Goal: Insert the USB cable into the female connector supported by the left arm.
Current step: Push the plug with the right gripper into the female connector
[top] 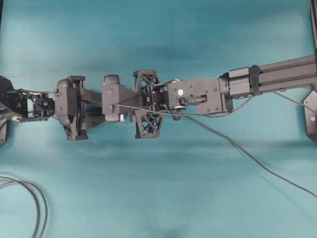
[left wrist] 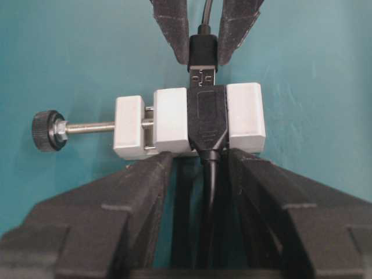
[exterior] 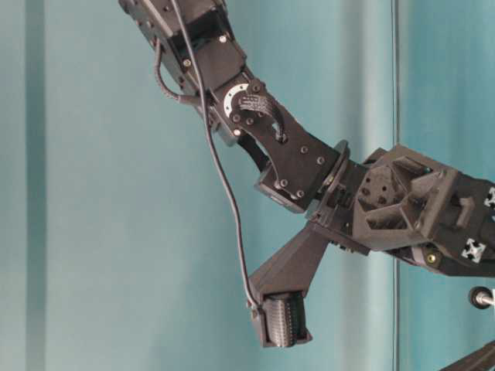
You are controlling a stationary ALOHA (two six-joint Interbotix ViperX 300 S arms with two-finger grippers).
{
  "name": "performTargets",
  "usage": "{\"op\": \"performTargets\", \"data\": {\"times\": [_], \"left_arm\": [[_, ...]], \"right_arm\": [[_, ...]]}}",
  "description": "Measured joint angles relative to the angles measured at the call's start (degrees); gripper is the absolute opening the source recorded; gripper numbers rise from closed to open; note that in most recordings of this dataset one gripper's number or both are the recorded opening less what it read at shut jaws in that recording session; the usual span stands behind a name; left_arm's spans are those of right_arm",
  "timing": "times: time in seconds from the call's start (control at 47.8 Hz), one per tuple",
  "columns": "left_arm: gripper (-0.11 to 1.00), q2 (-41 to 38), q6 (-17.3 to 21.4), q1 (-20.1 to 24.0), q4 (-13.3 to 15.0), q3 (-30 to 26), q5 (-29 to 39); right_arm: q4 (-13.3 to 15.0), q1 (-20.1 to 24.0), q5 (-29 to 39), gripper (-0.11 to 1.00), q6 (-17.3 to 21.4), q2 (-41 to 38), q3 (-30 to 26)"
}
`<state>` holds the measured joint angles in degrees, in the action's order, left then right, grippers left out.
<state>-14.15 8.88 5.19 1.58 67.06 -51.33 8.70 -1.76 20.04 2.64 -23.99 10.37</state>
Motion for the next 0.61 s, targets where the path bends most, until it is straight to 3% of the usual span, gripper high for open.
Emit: {"op": "performTargets", "data": {"times": [0.607], "left_arm": [[0.47,0.0,0.0,-0.1,0.0,-0.1,0.4]], "right_arm": [[0.0,0.5,0.4,0.22,-0.1,0.0,-0.9]]}}
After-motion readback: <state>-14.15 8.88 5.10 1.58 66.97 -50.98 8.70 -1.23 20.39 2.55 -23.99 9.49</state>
